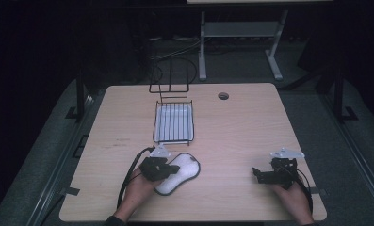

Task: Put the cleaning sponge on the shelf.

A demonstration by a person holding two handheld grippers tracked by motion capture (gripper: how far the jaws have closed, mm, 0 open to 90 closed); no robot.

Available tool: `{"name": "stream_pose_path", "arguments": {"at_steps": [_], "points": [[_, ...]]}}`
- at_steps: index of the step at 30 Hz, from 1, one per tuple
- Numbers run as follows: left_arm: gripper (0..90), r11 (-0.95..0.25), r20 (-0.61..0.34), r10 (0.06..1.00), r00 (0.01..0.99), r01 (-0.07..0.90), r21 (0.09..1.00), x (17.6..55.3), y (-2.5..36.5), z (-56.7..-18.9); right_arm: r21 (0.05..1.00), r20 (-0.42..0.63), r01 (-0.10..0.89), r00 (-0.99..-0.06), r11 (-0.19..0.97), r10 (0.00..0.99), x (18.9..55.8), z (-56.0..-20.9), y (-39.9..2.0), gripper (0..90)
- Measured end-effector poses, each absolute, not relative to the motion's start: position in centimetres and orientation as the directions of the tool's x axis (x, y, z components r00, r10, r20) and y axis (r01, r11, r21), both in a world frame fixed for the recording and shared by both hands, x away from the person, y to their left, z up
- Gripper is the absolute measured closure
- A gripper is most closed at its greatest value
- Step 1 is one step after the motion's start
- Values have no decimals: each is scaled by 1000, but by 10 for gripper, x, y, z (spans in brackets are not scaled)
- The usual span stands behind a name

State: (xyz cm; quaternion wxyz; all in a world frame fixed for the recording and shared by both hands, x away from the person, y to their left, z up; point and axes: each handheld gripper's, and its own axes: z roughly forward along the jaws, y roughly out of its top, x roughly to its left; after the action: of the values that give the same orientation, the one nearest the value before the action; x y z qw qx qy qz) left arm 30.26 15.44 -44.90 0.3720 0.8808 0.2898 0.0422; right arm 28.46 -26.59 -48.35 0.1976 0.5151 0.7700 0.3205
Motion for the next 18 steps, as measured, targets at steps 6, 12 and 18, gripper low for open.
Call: {"name": "stream_pose_path", "arguments": {"at_steps": [6, 12, 18], "points": [[899, -558, -140, 545, 827, 482, 675, 300, 162, -449, 697, 26, 667, -391, 264, 920, 285, -484, -266, 2], [899, -543, -149, 558, 816, 495, 678, 296, 178, -450, 697, 26, 667, -391, 264, 920, 285, -484, -266, 2], [899, -526, -168, 569, 805, 513, 678, 293, 193, -450, 697, 26, 666, -391, 264, 920, 285, -484, -266, 2]]}}
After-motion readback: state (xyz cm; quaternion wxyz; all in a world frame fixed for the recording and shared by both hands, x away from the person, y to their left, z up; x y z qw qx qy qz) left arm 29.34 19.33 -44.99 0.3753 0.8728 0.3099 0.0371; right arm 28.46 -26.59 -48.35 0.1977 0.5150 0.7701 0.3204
